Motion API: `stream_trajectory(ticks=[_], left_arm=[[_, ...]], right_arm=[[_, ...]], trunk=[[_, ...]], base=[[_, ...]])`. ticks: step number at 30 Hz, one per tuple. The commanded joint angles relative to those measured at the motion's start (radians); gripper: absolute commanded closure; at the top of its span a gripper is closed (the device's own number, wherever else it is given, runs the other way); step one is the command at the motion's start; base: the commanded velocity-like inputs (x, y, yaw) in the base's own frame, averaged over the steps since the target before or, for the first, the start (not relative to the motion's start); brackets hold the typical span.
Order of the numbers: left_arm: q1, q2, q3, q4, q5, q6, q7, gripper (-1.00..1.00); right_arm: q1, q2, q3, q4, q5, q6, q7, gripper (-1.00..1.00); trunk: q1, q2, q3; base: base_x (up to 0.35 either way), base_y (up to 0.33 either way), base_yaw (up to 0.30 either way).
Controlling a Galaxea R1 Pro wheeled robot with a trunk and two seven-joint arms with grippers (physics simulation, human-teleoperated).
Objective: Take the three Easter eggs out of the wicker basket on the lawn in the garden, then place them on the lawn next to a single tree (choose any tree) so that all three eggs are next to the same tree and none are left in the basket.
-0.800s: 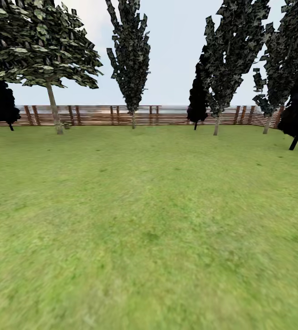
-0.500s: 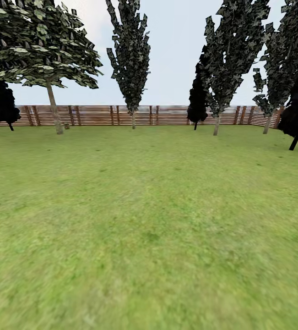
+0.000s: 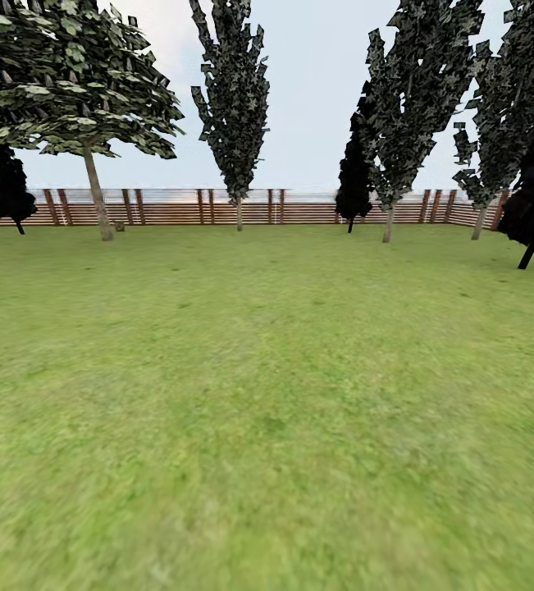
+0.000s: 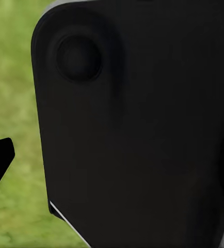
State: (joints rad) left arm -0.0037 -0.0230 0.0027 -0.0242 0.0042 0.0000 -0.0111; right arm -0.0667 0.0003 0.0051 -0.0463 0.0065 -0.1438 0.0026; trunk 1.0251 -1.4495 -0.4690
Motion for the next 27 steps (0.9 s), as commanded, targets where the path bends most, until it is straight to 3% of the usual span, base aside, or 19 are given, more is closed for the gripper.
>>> stream_trajectory(ticks=[1, 27], left_arm=[[-0.001, 0.000, 0.000, -0.001, 0.000, 0.000, -0.001, -1.00], [-0.001, 0.002, 0.002, -0.014, 0.000, 0.000, -0.001, -1.00]], right_arm=[[-0.001, 0.001, 0.000, 0.001, 0.000, -0.003, 0.000, -1.00], [-0.001, 0.006, 0.000, 0.005, 0.000, -0.003, -0.001, -1.00]], trunk=[[0.000, -0.001, -0.001], [0.000, -0.001, -0.034]], base=[[0.000, 0.000, 0.000], [0.000, 0.000, 0.151]])
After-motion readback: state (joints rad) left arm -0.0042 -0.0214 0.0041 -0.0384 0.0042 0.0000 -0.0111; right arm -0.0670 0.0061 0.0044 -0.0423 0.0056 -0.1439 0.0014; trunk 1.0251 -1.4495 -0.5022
